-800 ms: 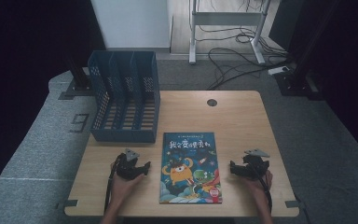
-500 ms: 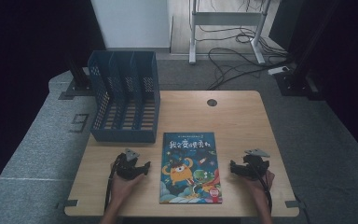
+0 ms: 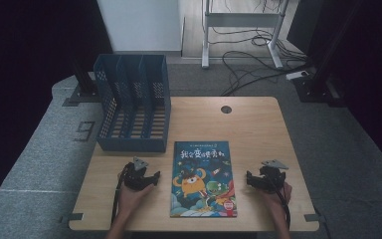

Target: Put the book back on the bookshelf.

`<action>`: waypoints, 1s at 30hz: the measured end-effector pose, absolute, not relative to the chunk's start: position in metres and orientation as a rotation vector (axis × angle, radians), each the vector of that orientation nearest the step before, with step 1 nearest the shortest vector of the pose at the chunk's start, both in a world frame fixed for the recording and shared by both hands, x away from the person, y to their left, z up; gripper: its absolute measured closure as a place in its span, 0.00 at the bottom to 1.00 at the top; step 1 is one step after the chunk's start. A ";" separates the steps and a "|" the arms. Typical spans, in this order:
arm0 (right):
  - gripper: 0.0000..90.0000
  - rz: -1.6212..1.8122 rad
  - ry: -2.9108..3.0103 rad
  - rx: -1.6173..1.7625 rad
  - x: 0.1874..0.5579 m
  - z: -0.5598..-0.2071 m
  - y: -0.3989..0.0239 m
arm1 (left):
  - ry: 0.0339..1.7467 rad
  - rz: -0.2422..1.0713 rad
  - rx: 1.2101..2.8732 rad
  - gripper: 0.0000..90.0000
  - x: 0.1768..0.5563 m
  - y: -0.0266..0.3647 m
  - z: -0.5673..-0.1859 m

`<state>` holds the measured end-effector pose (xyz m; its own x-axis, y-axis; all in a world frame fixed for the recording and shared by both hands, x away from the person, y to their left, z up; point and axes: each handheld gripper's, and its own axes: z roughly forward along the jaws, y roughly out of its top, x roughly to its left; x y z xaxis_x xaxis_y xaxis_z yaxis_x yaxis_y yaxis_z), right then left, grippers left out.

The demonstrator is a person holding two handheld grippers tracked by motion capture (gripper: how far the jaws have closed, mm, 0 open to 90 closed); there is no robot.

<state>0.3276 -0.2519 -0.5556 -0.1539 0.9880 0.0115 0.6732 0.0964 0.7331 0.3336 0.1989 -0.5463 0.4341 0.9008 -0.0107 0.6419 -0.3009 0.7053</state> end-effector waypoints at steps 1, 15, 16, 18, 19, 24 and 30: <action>0.11 0.837 1.885 1.621 0.328 -0.556 -0.252 | 1.293 0.521 2.049 0.34 0.334 0.199 -0.546; 0.18 0.863 1.901 1.620 0.324 -0.552 -0.249 | 1.278 0.489 2.043 0.33 0.335 0.203 -0.546; 0.18 0.871 1.904 1.617 0.323 -0.551 -0.247 | 1.276 0.482 2.039 0.33 0.336 0.204 -0.546; 0.18 0.882 1.903 1.604 0.322 -0.548 -0.244 | 1.276 0.470 2.032 0.33 0.336 0.205 -0.546; 0.18 0.894 1.906 1.594 0.322 -0.547 -0.242 | 1.276 0.471 2.032 0.33 0.336 0.205 -0.546; 0.18 0.945 1.922 1.552 0.320 -0.538 -0.235 | 1.274 0.493 2.048 0.33 0.336 0.202 -0.546; 0.18 1.010 1.919 1.507 0.319 -0.520 -0.223 | 1.271 0.511 2.062 0.33 0.335 0.201 -0.546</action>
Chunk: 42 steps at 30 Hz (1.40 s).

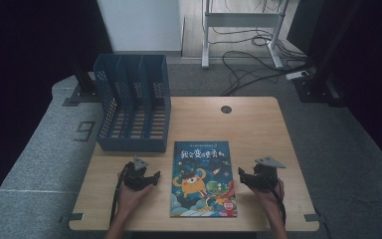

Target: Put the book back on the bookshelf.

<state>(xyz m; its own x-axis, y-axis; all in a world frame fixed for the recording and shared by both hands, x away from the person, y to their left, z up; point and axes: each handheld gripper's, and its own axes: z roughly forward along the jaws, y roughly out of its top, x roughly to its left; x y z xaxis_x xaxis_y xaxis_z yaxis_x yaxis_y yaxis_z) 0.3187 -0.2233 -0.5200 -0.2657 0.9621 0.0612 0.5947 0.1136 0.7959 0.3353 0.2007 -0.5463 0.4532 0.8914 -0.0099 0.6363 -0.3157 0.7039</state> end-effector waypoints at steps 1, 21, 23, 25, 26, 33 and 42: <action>0.18 1.017 1.914 1.502 0.320 -0.517 -0.220 | 1.271 0.511 2.062 0.33 0.335 0.201 -0.546; 0.20 1.153 1.984 1.461 0.319 -0.520 -0.175 | 1.271 0.513 2.064 0.33 0.335 0.200 -0.546; 0.20 1.172 1.990 1.472 0.319 -0.522 -0.173 | 1.271 0.514 2.064 0.33 0.335 0.200 -0.546; 0.20 1.171 2.005 1.472 0.319 -0.524 -0.170 | 1.271 0.514 2.064 0.32 0.335 0.200 -0.546; 0.20 1.168 2.011 1.474 0.319 -0.526 -0.168 | 1.271 0.514 2.064 0.33 0.335 0.200 -0.546; 0.20 1.167 2.043 1.475 0.321 -0.533 -0.160 | 1.291 0.542 1.965 0.34 0.331 0.201 -0.543; 0.20 1.164 2.052 1.477 0.320 -0.535 -0.157 | 1.215 0.455 2.067 0.30 0.323 0.171 -0.539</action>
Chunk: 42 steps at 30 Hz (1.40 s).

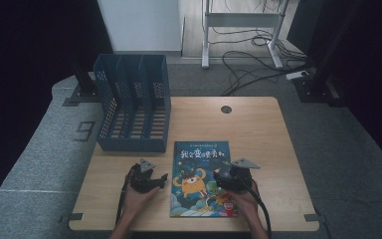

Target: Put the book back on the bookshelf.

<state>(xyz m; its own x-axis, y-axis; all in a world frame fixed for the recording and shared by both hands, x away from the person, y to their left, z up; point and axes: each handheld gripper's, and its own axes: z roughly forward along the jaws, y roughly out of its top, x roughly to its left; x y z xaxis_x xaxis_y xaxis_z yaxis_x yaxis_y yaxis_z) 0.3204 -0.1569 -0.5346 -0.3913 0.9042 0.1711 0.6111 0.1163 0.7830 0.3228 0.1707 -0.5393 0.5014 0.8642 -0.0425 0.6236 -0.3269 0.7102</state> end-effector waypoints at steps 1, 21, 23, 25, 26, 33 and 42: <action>0.20 1.164 2.053 1.478 0.320 -0.535 -0.157 | 1.203 0.450 2.075 0.29 0.320 0.166 -0.539; 0.19 1.163 2.077 1.498 0.321 -0.540 -0.157 | 1.080 0.395 2.149 0.22 0.300 0.124 -0.541; 0.19 1.165 2.084 1.499 0.321 -0.541 -0.156 | 1.085 0.405 2.147 0.22 0.300 0.126 -0.539; 0.19 1.164 2.088 1.498 0.321 -0.542 -0.155 | 1.096 0.401 2.136 0.22 0.301 0.129 -0.537; 0.20 1.167 2.088 1.498 0.321 -0.542 -0.155 | 1.100 0.401 2.133 0.22 0.301 0.130 -0.537; 0.20 1.174 2.100 1.504 0.322 -0.543 -0.154 | 1.099 0.357 2.143 0.20 0.302 0.126 -0.542; 0.20 1.166 2.099 1.510 0.322 -0.543 -0.155 | 1.113 0.321 2.124 0.19 0.302 0.125 -0.544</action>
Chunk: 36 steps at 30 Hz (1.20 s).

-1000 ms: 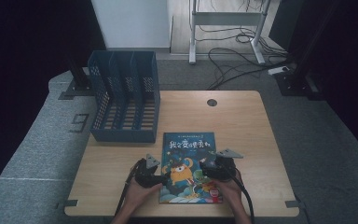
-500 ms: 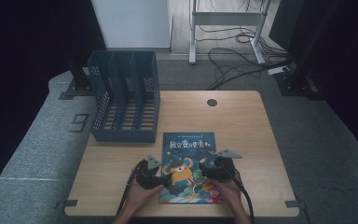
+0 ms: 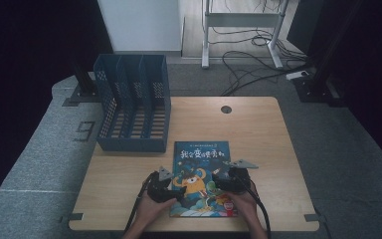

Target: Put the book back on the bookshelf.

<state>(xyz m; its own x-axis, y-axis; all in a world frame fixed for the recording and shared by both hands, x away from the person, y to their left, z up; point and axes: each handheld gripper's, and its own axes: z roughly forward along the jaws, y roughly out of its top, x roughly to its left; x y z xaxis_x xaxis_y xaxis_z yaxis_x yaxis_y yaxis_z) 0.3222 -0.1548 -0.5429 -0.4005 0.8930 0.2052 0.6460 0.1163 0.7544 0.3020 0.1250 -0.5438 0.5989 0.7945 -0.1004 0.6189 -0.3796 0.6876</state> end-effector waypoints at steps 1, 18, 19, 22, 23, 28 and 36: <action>0.20 1.167 2.099 1.512 0.322 -0.543 -0.155 | 1.112 0.319 2.123 0.19 0.302 0.125 -0.544; 0.24 1.159 2.091 1.525 0.322 -0.543 -0.153 | 1.072 0.304 2.122 0.17 0.297 0.116 -0.546; 0.24 1.159 2.091 1.525 0.322 -0.543 -0.153 | 1.072 0.304 2.122 0.17 0.297 0.116 -0.546; 0.27 1.231 2.119 1.536 0.321 -0.542 -0.152 | 1.070 0.305 2.120 0.17 0.297 0.116 -0.547; 0.28 1.239 2.126 1.538 0.321 -0.542 -0.151 | 1.069 0.304 2.120 0.17 0.297 0.116 -0.547; 0.27 1.203 2.095 1.541 0.322 -0.542 -0.151 | 1.064 0.302 2.120 0.17 0.297 0.117 -0.547; 0.26 1.146 2.051 1.548 0.323 -0.543 -0.157 | 1.062 0.303 2.119 0.17 0.297 0.117 -0.547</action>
<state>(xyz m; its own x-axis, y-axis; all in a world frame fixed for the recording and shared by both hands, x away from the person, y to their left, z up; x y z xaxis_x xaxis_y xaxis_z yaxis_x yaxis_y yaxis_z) 0.3229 -0.1568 -0.5430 -0.3575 0.9118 0.2021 0.6499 0.0875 0.7550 0.2973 0.1170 -0.5471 0.6308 0.7683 -0.1089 0.5951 -0.3889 0.7033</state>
